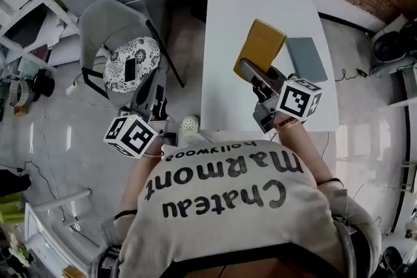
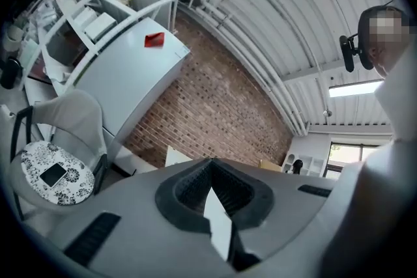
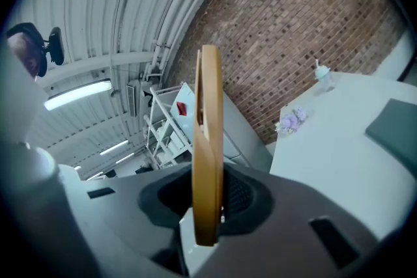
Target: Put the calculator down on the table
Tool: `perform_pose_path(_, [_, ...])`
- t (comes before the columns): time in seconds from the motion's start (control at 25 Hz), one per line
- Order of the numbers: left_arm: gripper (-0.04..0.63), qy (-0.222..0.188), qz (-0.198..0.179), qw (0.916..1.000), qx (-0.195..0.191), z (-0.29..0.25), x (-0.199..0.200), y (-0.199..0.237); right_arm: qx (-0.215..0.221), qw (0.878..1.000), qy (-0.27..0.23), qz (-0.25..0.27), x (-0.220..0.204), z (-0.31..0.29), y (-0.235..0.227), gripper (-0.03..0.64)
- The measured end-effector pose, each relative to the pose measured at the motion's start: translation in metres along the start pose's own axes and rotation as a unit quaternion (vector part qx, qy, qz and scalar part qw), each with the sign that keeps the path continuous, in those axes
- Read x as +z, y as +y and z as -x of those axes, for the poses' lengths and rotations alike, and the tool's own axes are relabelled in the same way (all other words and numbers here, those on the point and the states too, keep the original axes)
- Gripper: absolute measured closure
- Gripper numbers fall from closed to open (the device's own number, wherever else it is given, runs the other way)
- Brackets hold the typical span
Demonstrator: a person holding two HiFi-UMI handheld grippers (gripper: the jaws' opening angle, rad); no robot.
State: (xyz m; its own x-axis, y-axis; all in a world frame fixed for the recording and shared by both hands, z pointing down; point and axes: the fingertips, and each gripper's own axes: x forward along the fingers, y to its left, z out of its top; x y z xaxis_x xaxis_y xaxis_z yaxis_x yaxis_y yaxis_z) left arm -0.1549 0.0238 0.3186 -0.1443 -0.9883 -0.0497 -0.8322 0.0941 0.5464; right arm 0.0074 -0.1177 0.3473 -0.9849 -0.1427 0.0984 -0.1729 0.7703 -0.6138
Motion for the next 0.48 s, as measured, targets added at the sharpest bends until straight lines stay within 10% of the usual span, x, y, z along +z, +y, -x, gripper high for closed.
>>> perform_pose_path(0.48, [0.594,0.072,-0.016,0.9924,-0.098,-0.145,0.091,0.099,-0.095,0.994,-0.063,0.003,0.086,-0.135,-0.027,0.526])
